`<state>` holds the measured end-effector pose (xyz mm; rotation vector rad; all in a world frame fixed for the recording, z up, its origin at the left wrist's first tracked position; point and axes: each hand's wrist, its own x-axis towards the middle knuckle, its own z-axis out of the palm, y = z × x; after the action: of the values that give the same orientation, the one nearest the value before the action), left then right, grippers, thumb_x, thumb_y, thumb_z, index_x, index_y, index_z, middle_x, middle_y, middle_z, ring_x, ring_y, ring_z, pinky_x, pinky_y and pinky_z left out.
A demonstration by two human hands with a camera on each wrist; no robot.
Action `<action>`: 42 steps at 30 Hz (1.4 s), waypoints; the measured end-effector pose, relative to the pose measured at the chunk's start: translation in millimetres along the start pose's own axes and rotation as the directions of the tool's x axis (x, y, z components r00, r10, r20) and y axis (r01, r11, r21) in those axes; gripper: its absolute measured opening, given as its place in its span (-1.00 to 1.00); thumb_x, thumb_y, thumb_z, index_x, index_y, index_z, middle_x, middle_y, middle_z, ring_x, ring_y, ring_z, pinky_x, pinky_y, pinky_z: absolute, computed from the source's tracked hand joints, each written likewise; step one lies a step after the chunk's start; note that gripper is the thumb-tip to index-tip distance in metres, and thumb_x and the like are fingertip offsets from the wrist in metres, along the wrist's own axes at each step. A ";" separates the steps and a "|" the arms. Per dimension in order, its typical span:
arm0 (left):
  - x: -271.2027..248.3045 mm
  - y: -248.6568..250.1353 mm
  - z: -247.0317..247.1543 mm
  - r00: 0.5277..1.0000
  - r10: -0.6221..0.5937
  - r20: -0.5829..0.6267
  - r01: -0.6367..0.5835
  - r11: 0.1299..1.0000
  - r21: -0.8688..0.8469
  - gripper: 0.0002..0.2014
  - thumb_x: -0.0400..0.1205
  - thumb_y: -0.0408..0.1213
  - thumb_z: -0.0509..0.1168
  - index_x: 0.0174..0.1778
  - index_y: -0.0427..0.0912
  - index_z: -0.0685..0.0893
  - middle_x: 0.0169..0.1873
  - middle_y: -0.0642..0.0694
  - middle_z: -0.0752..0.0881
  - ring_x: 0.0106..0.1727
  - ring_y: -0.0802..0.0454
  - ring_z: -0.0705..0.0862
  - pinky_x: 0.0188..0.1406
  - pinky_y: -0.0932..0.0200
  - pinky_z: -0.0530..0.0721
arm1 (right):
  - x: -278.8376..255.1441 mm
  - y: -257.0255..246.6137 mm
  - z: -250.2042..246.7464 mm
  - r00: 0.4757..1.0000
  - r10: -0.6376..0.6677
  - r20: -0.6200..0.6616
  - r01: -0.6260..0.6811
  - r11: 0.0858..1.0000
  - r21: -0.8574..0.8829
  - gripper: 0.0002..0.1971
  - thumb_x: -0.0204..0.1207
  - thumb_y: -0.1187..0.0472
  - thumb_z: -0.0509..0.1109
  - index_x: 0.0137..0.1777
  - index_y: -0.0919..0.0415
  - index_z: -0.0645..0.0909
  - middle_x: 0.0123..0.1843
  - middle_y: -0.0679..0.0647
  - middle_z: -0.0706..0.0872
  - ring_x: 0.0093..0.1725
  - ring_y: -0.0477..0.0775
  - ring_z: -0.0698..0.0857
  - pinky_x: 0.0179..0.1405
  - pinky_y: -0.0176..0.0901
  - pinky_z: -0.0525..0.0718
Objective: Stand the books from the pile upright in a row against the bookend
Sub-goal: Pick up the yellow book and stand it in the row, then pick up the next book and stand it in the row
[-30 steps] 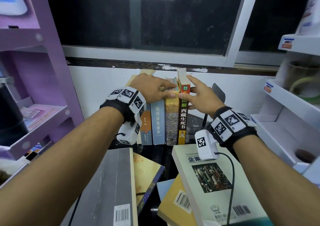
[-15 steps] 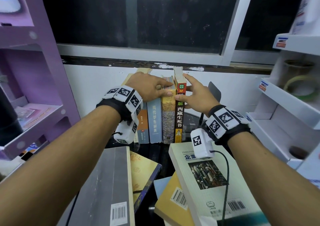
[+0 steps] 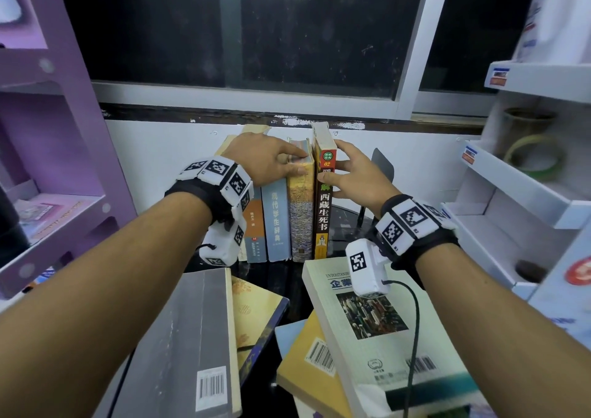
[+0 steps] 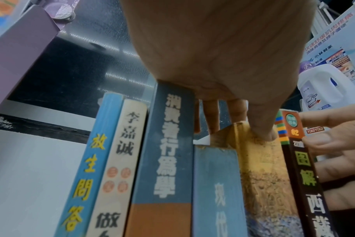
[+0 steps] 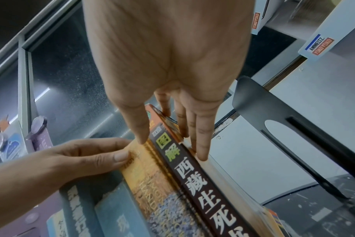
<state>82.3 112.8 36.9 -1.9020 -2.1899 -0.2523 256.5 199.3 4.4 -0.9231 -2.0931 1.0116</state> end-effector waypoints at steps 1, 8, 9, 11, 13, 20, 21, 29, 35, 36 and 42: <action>-0.6 -0.3 1.1 1.000 -0.004 -0.001 0.004 1.000 -0.019 -0.54 0.61 0.28 0.13 0.44 0.34 0.48 0.38 0.01 0.63 0.32 -0.08 0.58 0.26 0.03 0.48 | -2.8 -1.0 -1.5 1.000 0.004 0.003 -0.004 1.000 -0.004 -0.33 0.51 0.21 0.50 0.56 -0.13 0.33 0.32 0.05 0.71 0.31 0.05 0.67 0.20 0.15 0.72; -23.7 13.7 4.3 0.991 -0.013 -0.132 -0.021 0.967 -0.254 -0.70 0.64 0.04 0.27 0.28 0.16 0.67 0.22 -0.02 0.72 0.24 -0.08 0.62 0.26 0.01 0.53 | -30.6 -8.4 -20.2 0.997 0.066 0.048 -0.065 0.998 -0.026 -0.36 0.55 0.16 0.48 0.59 0.02 0.31 0.40 0.16 0.62 0.24 0.14 0.69 0.14 0.05 0.73; -27.4 16.5 4.4 0.987 -0.022 -0.161 -0.028 0.953 -0.300 -0.72 0.63 0.00 0.30 0.25 0.14 0.69 0.21 -0.02 0.72 0.25 -0.08 0.61 0.27 -0.01 0.54 | -35.3 -8.9 -24.3 0.996 0.074 0.054 -0.072 0.997 -0.032 -0.37 0.56 0.15 0.47 0.58 0.03 0.31 0.40 0.16 0.62 0.22 0.14 0.69 0.13 0.04 0.73; -34.9 23.1 3.8 0.977 -0.042 -0.208 -0.042 0.922 -0.385 -0.75 0.62 -0.08 0.33 0.20 0.09 0.71 0.21 -0.03 0.71 0.27 -0.06 0.59 0.28 -0.02 0.53 | -44.8 -8.6 -32.3 0.992 0.103 0.073 -0.099 0.994 -0.054 -0.39 0.57 0.11 0.45 0.58 0.05 0.31 0.35 0.13 0.63 0.20 0.14 0.69 0.13 0.02 0.72; -42.1 31.6 2.8 0.966 -0.064 -0.252 -0.056 0.896 -0.441 -0.78 0.63 -0.15 0.33 0.18 0.02 0.72 0.21 -0.05 0.70 0.28 -0.05 0.57 0.27 0.02 0.50 | -54.4 -6.8 -39.4 0.983 0.150 0.103 -0.140 0.985 -0.099 -0.38 0.58 0.04 0.44 0.58 0.06 0.30 0.31 0.11 0.64 0.22 0.17 0.67 0.15 0.04 0.72; -67.2 73.9 10.6 0.975 -0.109 -0.192 -0.026 0.805 -0.593 -0.76 0.64 -0.27 0.33 0.21 -0.07 0.72 0.20 0.01 0.67 0.13 0.09 0.55 0.29 0.12 0.46 | -88.4 7.8 -55.0 0.937 0.307 0.168 -0.262 0.933 -0.245 -0.31 0.55 -0.11 0.41 0.62 0.06 0.28 0.55 0.17 0.43 0.39 0.20 0.55 0.34 0.16 0.63; -70.0 79.1 13.3 0.982 -0.110 -0.155 -0.006 0.797 -0.604 -0.75 0.64 -0.26 0.32 0.24 -0.10 0.70 0.20 -0.02 0.66 0.13 0.08 0.56 0.28 0.14 0.46 | -94.0 10.1 -56.2 0.929 0.327 0.174 -0.282 0.929 -0.240 -0.31 0.56 -0.09 0.41 0.62 0.08 0.28 0.57 0.18 0.40 0.41 0.20 0.53 0.32 0.14 0.63; -83.7 101.3 49.9 0.946 -0.212 0.244 0.319 0.738 -0.595 -0.55 0.65 -0.08 0.30 0.45 -0.12 0.48 0.42 -0.10 0.56 0.36 -0.10 0.57 0.28 0.11 0.50 | -119.9 29.3 -65.8 0.864 0.457 0.213 -0.362 0.857 -0.367 -0.34 0.63 -0.10 0.31 0.51 0.42 0.39 0.45 0.43 0.54 0.39 0.43 0.59 0.42 0.27 0.52; -85.5 108.0 71.4 0.835 -0.236 0.498 0.507 0.682 -0.527 -0.46 0.70 -0.06 0.23 0.53 -0.26 0.34 0.38 -0.29 0.51 0.43 -0.27 0.49 0.32 -0.02 0.50 | -124.1 42.0 -65.8 0.826 0.516 0.227 -0.370 0.800 -0.472 -0.36 0.64 -0.15 0.26 0.52 0.34 0.38 0.52 0.29 0.50 0.44 0.35 0.55 0.22 0.11 0.62; -85.2 108.1 74.2 0.818 -0.235 0.525 0.526 0.675 -0.518 -0.44 0.70 -0.05 0.23 0.55 -0.26 0.31 0.46 -0.34 0.46 0.47 -0.31 0.45 0.39 -0.07 0.47 | -123.2 44.5 -66.1 0.820 0.525 0.230 -0.375 0.795 -0.477 -0.40 0.65 -0.14 0.26 0.45 0.37 0.45 0.47 0.30 0.55 0.46 0.37 0.53 0.03 0.04 0.65; -78.9 109.0 91.8 0.735 -0.273 0.620 0.635 0.597 -0.490 -0.33 0.67 -0.03 0.28 0.59 -0.33 0.25 0.52 -0.37 0.40 0.44 -0.36 0.50 0.41 -0.17 0.52 | -117.3 62.3 -65.8 0.795 0.561 0.232 -0.395 0.768 -0.503 -0.52 0.57 -0.22 0.33 0.16 0.23 0.56 0.32 0.18 0.68 0.22 0.25 0.69 0.26 0.04 0.63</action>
<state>195.1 79.0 -75.7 -1.7317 -3.3237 -0.8750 392.0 160.0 -41.0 -1.6917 -2.5230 1.0487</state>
